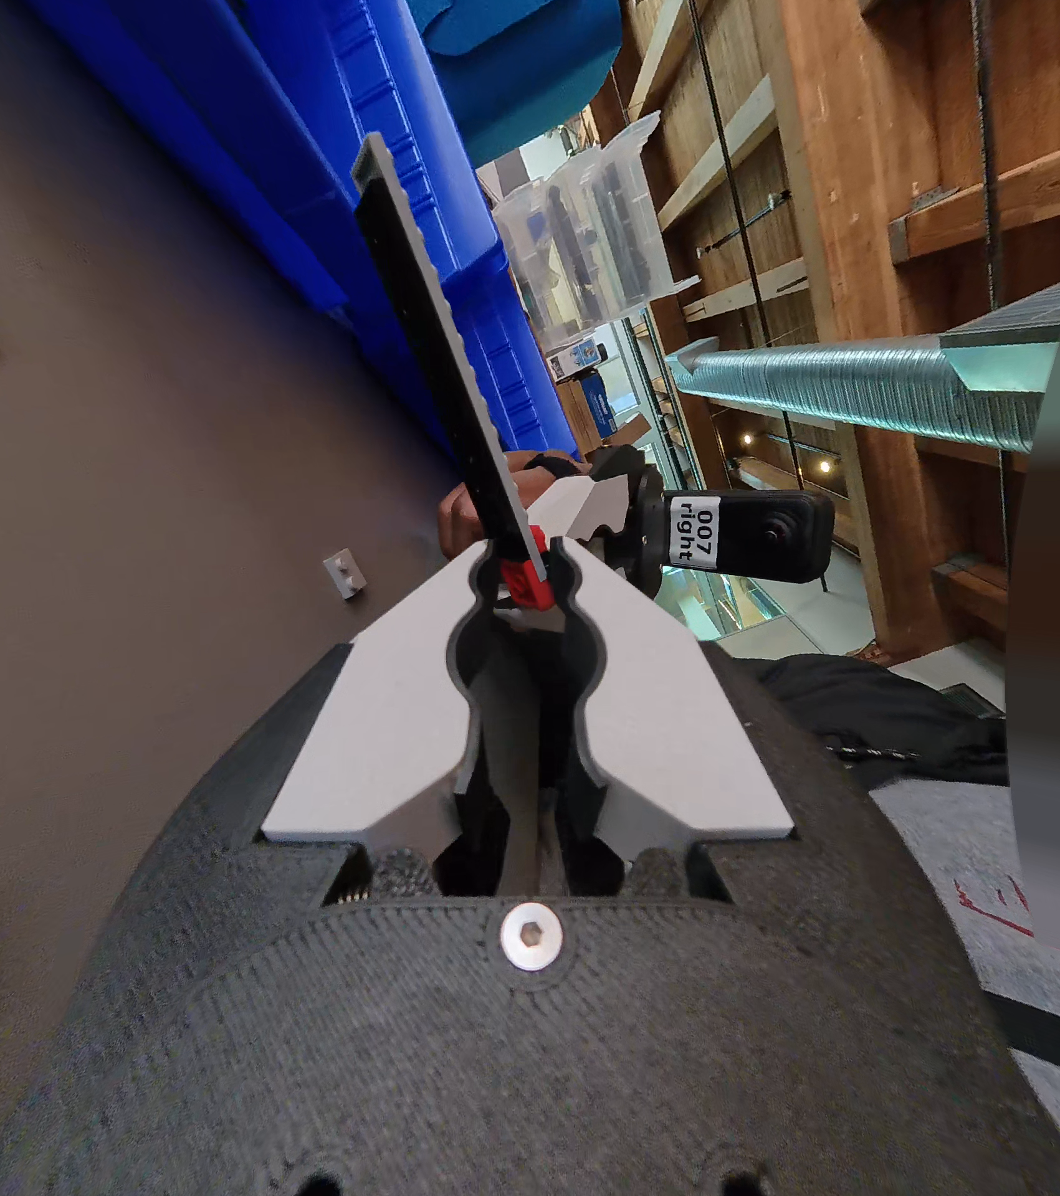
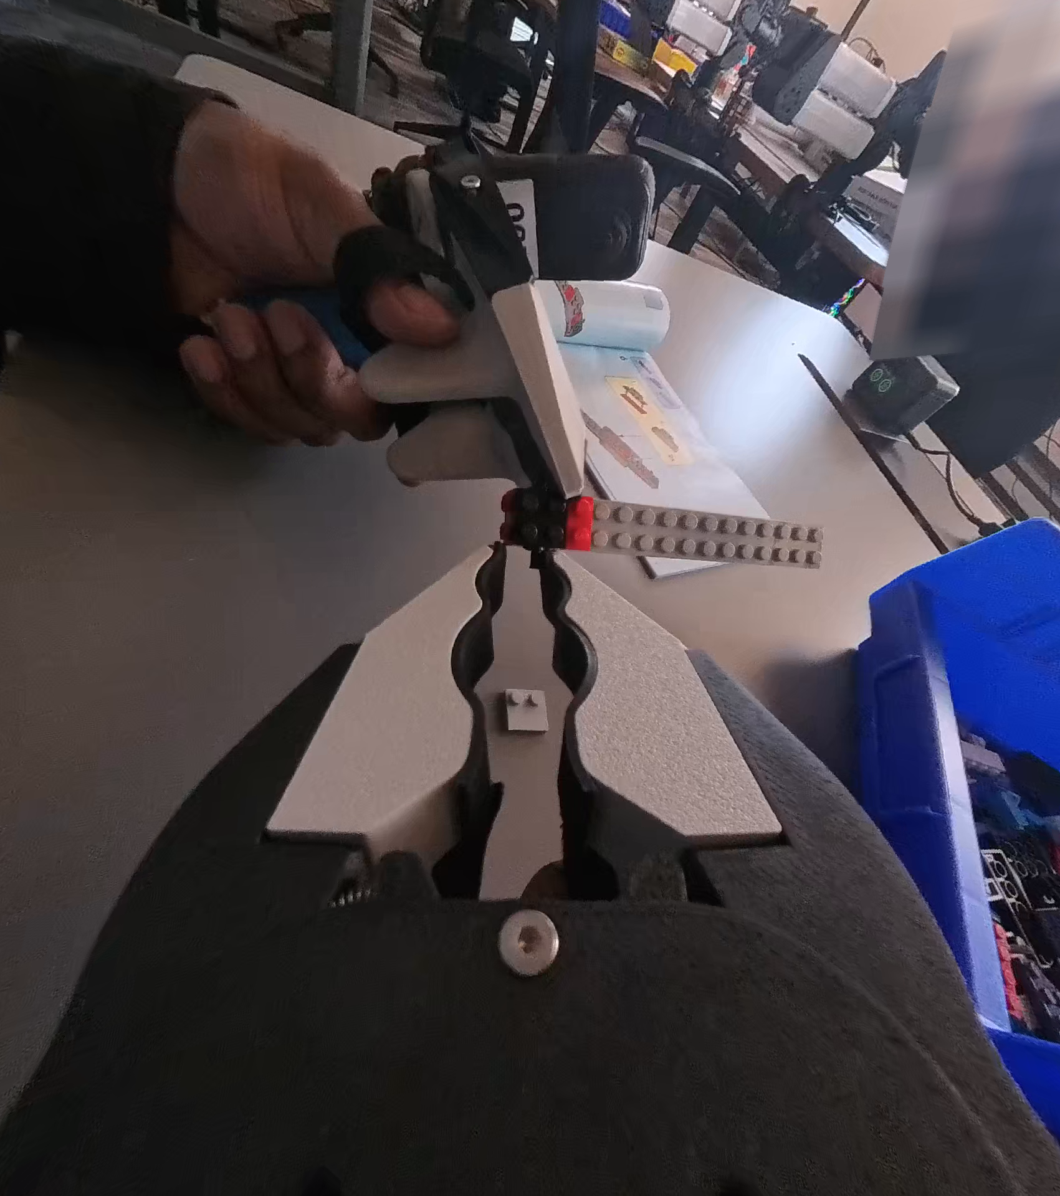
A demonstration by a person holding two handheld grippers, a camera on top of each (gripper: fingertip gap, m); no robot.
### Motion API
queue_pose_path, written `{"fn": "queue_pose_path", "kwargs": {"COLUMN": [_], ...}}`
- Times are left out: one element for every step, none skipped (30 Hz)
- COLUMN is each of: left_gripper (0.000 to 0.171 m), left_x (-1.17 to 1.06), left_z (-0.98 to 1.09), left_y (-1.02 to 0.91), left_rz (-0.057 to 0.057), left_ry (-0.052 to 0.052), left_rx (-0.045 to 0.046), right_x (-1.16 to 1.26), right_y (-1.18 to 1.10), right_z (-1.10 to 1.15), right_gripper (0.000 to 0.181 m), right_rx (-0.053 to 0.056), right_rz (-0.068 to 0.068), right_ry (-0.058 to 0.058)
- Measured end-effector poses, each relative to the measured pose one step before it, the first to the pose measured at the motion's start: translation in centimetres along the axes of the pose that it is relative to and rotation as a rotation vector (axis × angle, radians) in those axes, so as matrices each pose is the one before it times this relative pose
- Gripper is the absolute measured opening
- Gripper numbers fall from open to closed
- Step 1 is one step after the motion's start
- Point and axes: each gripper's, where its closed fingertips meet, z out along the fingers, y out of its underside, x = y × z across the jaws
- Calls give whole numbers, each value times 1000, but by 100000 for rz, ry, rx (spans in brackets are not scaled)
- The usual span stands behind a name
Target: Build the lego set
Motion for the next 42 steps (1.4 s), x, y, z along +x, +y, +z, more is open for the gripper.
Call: {"fn": "queue_pose_path", "kwargs": {"left_gripper": [15,15,15,15,15,15,15,16,16,16,16,16,16,17,18,19,20,21,22,24,26,29,30,32,33,33,32,32,31,30,29,27,25,24,24,23,22,21,20,17,14,13], "left_x": [-84,-85,-73,-37,-49,-71,-45,-42,-42,-48,-38,-31,-28,-13,-13,-6,-1,-8,-38,-79,-65,-109,-142,-136,-96,-110,-105,-105,-96,-86,-77,-24,56,-2,-45,-42,30,66,71,70,149,174], "left_z": [-22,-4,-13,8,-1,2,27,31,37,28,25,15,14,22,22,13,13,20,25,34,51,47,56,78,69,18,29,16,25,19,5,21,62,100,102,57,-1,-13,-14,-52,-96,-134], "left_y": [29,26,6,32,-17,-8,6,22,14,19,27,21,14,4,11,-13,2,2,-4,16,14,22,44,71,51,0,45,64,67,53,42,64,156,191,112,25,-76,-55,-66,-115,-168,-189], "left_rz": [-126,-199,-213,-226,-309,-271,-215,-72,36,9,-64,-134,-230,-314,-396,-477,-509,-503,-514,-611,-588,-471,-367,-202,40,148,102,163,234,97,19,-25,31,138,369,366,220,190,510,915,1000,783], "left_ry": [-506,-380,-313,-73,-188,-290,-157,-219,-323,-321,-216,-114,-49,50,139,200,252,148,-45,-274,-221,-482,-783,-833,-733,-746,-757,-755,-775,-686,-503,-149,347,-69,-568,-470,177,400,271,80,487,872], "left_rx": [-379,-378,-224,-370,-57,-33,-122,-238,-173,-169,-201,-188,-172,-178,-176,-129,-145,-186,-221,-259,-293,-352,-421,-573,-441,-124,-419,-479,-400,-328,-235,-434,-929,-1136,-742,-195,368,297,417,862,1252,1422], "right_x": [-43,-38,-17,29,-19,51,33,8,10,-4,-9,-10,0,17,16,52,43,36,31,11,-3,-42,-105,-127,-76,-33,-23,-11,0,25,25,43,62,27,-10,-14,31,67,82,127,0,-82], "right_y": [88,67,61,51,59,55,45,48,47,60,42,31,24,20,45,51,72,58,60,55,78,80,-7,-40,48,109,111,80,44,32,38,35,43,39,27,20,1,-34,-37,-21,53,172], "right_z": [34,35,8,-5,-17,-18,-31,-13,-14,-8,-9,-9,-1,-18,-22,-15,-17,-15,-10,-4,18,40,41,48,58,53,50,15,14,-11,-3,13,20,14,13,5,-11,-27,-29,-50,-58,-66], "right_gripper": [13,13,10,5,6,5,6,6,6,5,5,5,5,5,5,5,5,5,5,5,5,5,5,5,5,5,5,5,5,5,5,5,5,5,5,5,5,5,5,5,7,9], "right_rx": [-428,-392,-356,-271,-391,-285,-204,-188,-226,-296,-275,-207,-195,-198,-272,-347,-392,-403,-363,-381,-555,-547,-96,30,-465,-692,-616,-398,-210,-158,-195,-253,-305,-293,-223,-182,92,222,324,355,48,-402], "right_rz": [-61,-117,-154,-366,-341,-127,7,25,-71,-225,-315,-320,-381,-472,-542,-706,-946,-1142,-1178,-1153,-1255,-1342,-1148,-789,-712,-889,-810,-549,-393,-388,-451,-457,-527,-629,-559,-461,-270,162,672,1057,1182,1312], "right_ry": [-252,-181,-22,281,-76,240,91,-80,-23,31,10,63,133,204,283,428,531,565,537,444,386,190,-180,-284,-64,177,182,118,180,290,318,447,611,366,189,144,299,296,339,265,-721,-1435]}}
